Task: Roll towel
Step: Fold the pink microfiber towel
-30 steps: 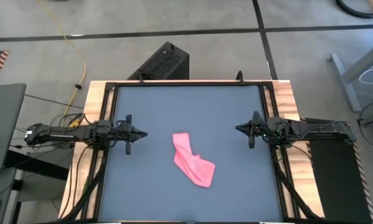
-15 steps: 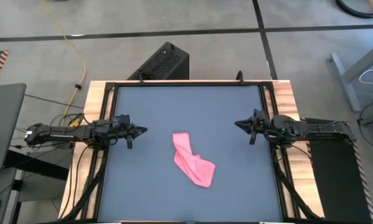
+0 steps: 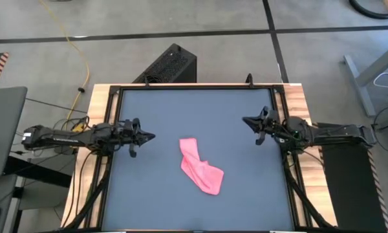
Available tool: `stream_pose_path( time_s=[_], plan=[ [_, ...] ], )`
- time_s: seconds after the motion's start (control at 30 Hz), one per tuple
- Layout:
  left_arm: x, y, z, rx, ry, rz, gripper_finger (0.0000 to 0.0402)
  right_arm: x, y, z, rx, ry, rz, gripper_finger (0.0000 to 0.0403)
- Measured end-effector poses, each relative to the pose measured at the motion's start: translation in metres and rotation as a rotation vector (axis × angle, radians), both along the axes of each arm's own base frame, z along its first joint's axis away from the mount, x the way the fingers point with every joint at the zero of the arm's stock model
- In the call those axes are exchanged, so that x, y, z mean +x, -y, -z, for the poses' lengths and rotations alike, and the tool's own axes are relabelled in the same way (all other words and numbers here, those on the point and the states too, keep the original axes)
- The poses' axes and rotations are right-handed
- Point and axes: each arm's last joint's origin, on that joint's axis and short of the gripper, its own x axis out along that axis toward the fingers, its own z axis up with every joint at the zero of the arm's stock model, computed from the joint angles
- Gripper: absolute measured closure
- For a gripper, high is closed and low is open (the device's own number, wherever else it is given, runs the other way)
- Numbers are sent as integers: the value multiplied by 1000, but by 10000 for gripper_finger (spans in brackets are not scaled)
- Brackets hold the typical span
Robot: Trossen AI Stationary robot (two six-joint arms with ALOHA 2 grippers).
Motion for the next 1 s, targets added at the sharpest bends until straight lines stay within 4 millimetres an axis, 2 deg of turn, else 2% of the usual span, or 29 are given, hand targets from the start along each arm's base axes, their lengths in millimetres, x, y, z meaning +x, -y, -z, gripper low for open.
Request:
stream_pose_path(
  time_s=[0.13, 0.4, 0.6, 0.73, 1.0],
  plan=[
    [10, 0, 4, 18, -95, 1, 401, 12, -3, -8, -2, -25, -36, 365],
    [37, -2, -6, 148, -228, -25, 401, 47, -19, -27, -51, -134, -136, 365],
    [53, -3, -12, 166, -272, -22, 401, 69, -46, -50, -63, -125, -298, 365],
    [65, -3, -23, 194, -267, -30, 401, 79, -66, -62, -122, -124, -417, 365],
    [84, -4, -31, 221, -297, -25, 401, 92, -93, -58, -241, -190, -516, 365]
  ],
)
